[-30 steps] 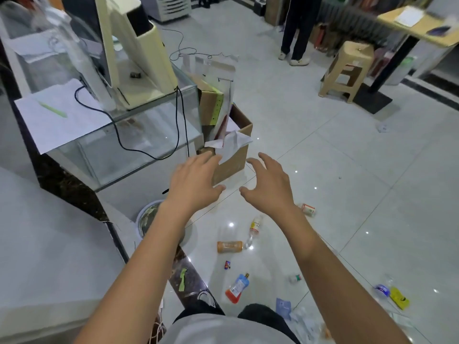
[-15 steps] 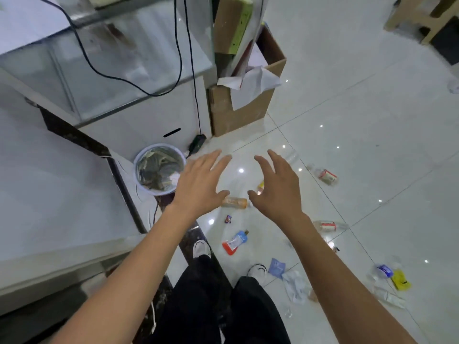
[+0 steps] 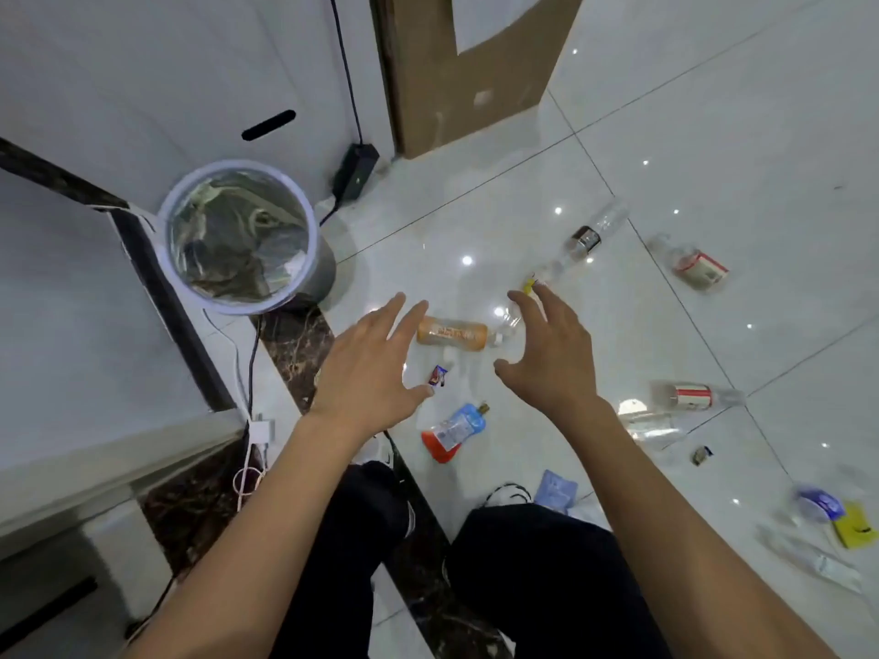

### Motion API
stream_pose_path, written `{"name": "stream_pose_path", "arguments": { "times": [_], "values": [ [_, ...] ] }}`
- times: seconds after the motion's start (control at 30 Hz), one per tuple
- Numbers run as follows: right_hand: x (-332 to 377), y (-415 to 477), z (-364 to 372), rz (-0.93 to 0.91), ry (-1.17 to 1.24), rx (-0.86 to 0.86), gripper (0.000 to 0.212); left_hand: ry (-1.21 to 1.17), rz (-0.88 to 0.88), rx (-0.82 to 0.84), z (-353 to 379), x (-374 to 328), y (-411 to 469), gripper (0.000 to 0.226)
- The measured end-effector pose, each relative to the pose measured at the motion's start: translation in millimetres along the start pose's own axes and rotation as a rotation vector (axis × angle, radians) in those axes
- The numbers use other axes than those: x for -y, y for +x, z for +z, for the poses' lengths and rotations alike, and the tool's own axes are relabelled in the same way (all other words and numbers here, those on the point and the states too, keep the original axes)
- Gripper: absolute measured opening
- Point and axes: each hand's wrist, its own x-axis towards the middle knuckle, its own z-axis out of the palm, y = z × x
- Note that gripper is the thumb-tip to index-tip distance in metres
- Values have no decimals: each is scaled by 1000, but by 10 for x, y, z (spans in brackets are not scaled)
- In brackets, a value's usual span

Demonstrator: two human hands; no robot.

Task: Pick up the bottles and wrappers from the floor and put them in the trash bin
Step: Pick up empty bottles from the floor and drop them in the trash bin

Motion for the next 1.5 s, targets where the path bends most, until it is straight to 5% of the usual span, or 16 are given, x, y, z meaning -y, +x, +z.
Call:
{"name": "stream_pose_path", "arguments": {
  "times": [0.57, 0.73, 0.87, 1.1, 1.2, 1.33, 1.5],
  "values": [
    [-884, 1859, 3131, -38, -229, 236, 91, 254, 194, -112, 1278, 632, 1323, 91],
    [-1020, 2009, 3717, -31, -370, 123, 57, 260, 187, -239, 1215, 695, 1252, 88],
    [-897, 1913, 3636, -56, -349, 142, 49, 257, 129, -135, 1334, 807, 1115, 95],
    [-605, 1749, 2364, -272, -122, -70, 55, 212, 112, -269, 1031, 774, 1232, 113],
    [-509, 1469, 1816, -229, 74, -162, 52, 216, 106, -321, 976, 822, 1195, 121],
    [-461, 1229, 1617, -55, 465, -88, 42, 154, 32, -332, 928, 859, 1128, 118],
    [-308, 1439, 1678, -34, 1079, 68, 52, -267, -20, -317, 955, 654, 1013, 101]
  ]
}}
